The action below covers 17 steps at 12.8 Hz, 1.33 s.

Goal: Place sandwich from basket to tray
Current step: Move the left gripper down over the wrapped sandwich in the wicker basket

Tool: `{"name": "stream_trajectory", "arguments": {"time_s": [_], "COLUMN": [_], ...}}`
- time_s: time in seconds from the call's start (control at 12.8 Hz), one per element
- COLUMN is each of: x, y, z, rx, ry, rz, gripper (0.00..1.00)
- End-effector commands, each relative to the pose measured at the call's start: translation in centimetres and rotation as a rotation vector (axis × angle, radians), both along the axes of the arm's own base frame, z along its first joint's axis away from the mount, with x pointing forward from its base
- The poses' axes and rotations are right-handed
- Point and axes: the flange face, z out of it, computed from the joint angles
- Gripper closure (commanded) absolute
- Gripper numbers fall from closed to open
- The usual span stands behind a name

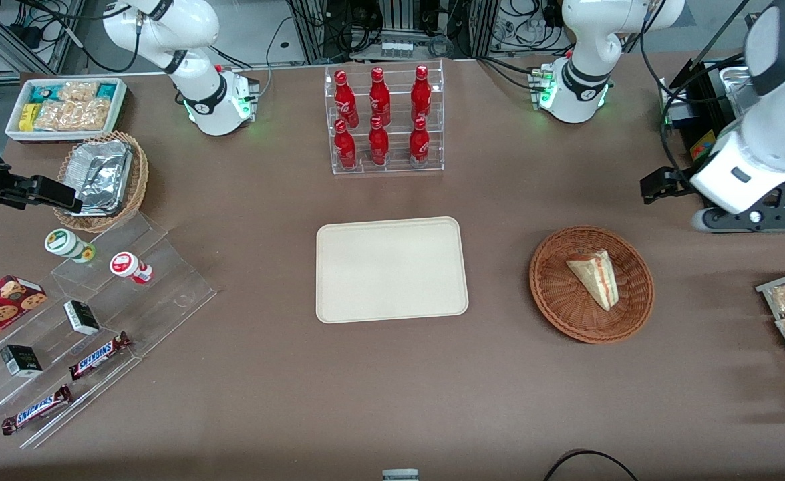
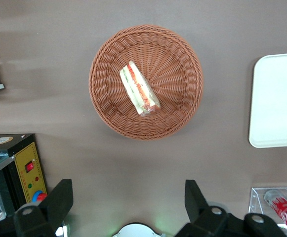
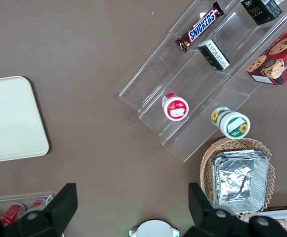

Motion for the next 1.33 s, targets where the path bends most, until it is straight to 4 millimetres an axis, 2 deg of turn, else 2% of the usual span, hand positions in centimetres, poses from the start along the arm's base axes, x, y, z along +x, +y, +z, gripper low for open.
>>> {"name": "stream_trajectory", "arguments": {"time_s": [0.0, 0.16, 0.31, 0.78, 1.02, 1.09, 1.25], "x": [-0.4, -0.3, 0.4, 0.9, 0.2, -0.1, -0.4], "y": [0.4, 0.3, 0.2, -0.1, 0.0, 0.2, 0.5], "z": [0.9, 0.4, -1.4, -12.0, -17.9, -19.3, -21.1], "rx": [-0.024, -0.033, -0.036, -0.041, -0.043, -0.045, -0.046], "ry": [0.011, 0.018, 0.040, 0.025, -0.022, -0.047, -0.064], "rz": [-0.012, -0.013, -0.013, -0.009, -0.006, -0.002, 0.007], "gripper": [0.00, 0.00, 0.00, 0.00, 0.00, 0.00, 0.00]}}
